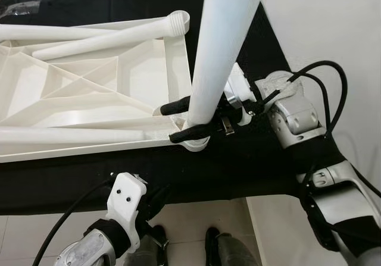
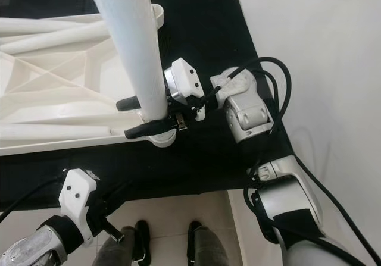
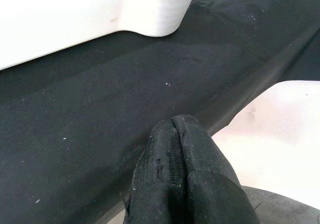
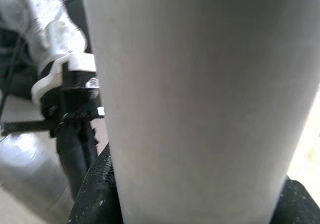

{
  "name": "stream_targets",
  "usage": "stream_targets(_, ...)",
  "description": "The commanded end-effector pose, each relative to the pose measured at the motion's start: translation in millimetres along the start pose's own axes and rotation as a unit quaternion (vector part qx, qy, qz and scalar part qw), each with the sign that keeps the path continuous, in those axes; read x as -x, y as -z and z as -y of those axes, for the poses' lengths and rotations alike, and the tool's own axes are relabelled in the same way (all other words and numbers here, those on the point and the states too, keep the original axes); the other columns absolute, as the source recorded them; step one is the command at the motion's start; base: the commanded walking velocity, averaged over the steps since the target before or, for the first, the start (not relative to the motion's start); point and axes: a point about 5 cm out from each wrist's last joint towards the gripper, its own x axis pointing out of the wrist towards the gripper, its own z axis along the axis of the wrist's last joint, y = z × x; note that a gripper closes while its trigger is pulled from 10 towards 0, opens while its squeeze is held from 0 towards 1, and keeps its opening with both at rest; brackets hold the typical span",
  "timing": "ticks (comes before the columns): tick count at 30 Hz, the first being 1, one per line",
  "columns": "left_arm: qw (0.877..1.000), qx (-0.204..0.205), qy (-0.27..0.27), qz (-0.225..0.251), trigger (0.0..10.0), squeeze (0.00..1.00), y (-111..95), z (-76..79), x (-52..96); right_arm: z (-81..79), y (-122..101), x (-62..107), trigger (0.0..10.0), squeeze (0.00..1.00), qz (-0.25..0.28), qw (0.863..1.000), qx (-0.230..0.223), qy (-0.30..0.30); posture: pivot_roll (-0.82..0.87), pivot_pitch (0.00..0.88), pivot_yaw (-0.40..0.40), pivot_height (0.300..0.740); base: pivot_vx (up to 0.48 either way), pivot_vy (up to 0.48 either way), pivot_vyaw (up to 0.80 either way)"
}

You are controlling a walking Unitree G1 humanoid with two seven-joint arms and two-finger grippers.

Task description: Building children table

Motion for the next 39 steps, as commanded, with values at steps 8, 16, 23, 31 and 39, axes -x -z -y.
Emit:
stream_targets(8,1.000,0.009,0.011,-0.011,10.0,0.00,2.0,3.1,1.5,4.8,19.7,-3.5,10.0,0.00,-0.021,0.997,-0.070,-0.005,0.13,0.378,-0.014,0.740,0.000,0.000,0.00)
stream_targets(16,1.000,0.013,0.012,-0.007,10.0,0.00,1.3,3.5,-1.1,27.8,27.8,-2.8,10.0,0.00,0.000,0.985,-0.123,0.121,0.13,0.374,-0.022,0.740,0.000,0.000,0.00)
stream_targets(23,1.000,0.015,0.011,-0.004,10.0,0.00,0.4,3.5,-2.7,21.5,43.3,-3.5,10.0,0.00,0.006,0.976,-0.150,0.157,0.12,0.376,-0.021,0.740,0.000,0.000,0.00)
stream_targets(31,1.000,0.017,0.013,-0.004,10.0,0.00,0.8,3.5,-3.5,15.7,52.2,-1.1,10.0,0.00,0.008,0.967,-0.165,0.193,0.11,0.375,-0.024,0.740,0.000,0.000,0.00)
stream_targets(39,1.000,0.017,0.009,-0.005,10.0,0.00,2.9,5.1,-0.9,-41.7,104.2,-15.9,10.0,0.00,-0.153,0.778,-0.287,0.537,0.10,0.365,-0.069,0.740,0.000,0.000,0.00)
